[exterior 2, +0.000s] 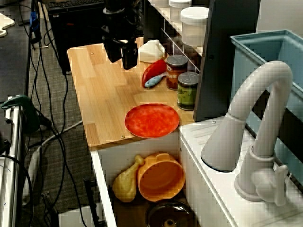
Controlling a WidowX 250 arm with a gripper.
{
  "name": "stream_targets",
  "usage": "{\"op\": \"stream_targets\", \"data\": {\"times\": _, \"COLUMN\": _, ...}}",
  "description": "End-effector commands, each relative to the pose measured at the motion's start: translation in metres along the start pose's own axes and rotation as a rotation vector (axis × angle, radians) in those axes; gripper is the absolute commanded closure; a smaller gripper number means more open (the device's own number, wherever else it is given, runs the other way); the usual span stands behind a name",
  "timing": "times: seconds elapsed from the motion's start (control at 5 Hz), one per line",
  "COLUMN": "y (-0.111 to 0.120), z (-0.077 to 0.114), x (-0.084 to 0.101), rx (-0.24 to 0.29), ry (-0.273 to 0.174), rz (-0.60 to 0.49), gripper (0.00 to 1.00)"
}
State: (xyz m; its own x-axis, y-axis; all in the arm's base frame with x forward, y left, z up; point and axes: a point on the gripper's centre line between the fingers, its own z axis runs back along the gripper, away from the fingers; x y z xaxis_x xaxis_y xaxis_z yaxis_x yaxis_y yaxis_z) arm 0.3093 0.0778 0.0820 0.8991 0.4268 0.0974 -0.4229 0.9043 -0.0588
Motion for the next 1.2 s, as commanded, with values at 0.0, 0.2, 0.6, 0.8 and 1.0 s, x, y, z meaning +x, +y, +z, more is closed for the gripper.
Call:
{"op": "stream_targets", "data": {"times": 0.0, "y": -0.01, "z": 0.002, "x": 0.013, "rx": -0.02, "ry": -0.072, "rz": 0.051, "gripper": 0.0}}
{"op": "stream_targets", "data": {"times": 0.2, "y": -0.013, "z": -0.001, "x": 0.025, "rx": -0.015, "ry": -0.076, "rz": 0.066, "gripper": 0.0}}
{"op": "stream_targets", "data": {"times": 0.6, "y": -0.011, "z": -0.002, "x": 0.043, "rx": -0.023, "ry": -0.111, "rz": 0.08, "gripper": 0.0}}
{"op": "stream_targets", "data": {"times": 0.8, "y": -0.012, "z": -0.009, "x": 0.05, "rx": -0.005, "ry": -0.11, "rz": 0.079, "gripper": 0.0}}
{"op": "stream_targets", "data": {"times": 1.0, "y": -0.013, "z": -0.012, "x": 0.055, "rx": 0.006, "ry": -0.118, "rz": 0.077, "gripper": 0.0}}
